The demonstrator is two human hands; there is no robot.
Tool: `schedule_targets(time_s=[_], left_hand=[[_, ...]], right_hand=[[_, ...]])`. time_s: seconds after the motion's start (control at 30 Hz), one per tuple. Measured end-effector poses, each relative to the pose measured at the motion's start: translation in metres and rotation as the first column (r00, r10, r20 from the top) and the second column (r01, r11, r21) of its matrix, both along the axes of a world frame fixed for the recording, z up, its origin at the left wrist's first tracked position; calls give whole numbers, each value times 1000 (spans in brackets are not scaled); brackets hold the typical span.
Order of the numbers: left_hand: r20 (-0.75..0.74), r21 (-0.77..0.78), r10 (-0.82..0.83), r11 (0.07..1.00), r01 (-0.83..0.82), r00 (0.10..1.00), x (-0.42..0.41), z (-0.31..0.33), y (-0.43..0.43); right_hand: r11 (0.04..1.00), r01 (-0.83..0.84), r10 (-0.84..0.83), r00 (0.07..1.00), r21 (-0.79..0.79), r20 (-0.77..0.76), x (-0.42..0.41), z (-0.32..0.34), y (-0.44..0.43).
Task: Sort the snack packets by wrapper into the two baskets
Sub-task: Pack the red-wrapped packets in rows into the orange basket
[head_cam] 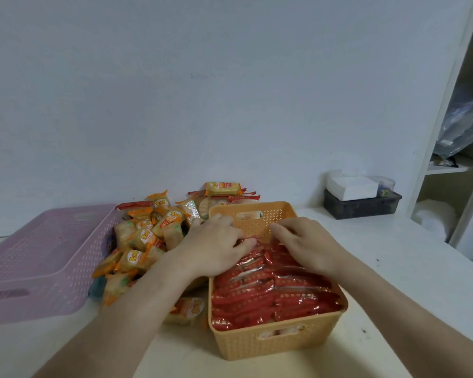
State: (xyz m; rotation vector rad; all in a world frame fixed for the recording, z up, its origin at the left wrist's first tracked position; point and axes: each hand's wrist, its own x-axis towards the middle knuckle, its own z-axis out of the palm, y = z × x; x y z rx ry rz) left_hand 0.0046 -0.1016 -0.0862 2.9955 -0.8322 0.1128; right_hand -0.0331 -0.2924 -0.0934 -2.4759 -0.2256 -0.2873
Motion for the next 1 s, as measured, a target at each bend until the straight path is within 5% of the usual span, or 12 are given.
schedule_targets(time_s=[0.13,0.3,0.4,0.53,0.63,0.9,1.0], left_hand=[[-39,-209,-43,977,34,998,6,1,9],[57,-661,226,739,-133,972,51,24,28],[-90,-612,357,717,-334,930,92,30,38],[-355,-413,309,795,-445,882,136,10,33],[-463,-472,249,743,-474,851,155,-4,24],[-487,-571,234,644,-509,841,176,-14,27],[-260,-541,404,692,-478,877,162,-6,35]], right_hand=[[942,25,28,988,336,-152,10,39,-18],[949,81,-1,967,303,-257,73,71,-23],[979,120,-51,927,166,-372,118,72,-12],[993,62,-105,854,-101,-510,166,51,9],[994,24,-81,816,-107,-572,192,31,15],[1000,3,-5,896,-5,-444,209,11,16],[999,-17,27,933,33,-358,197,24,10]])
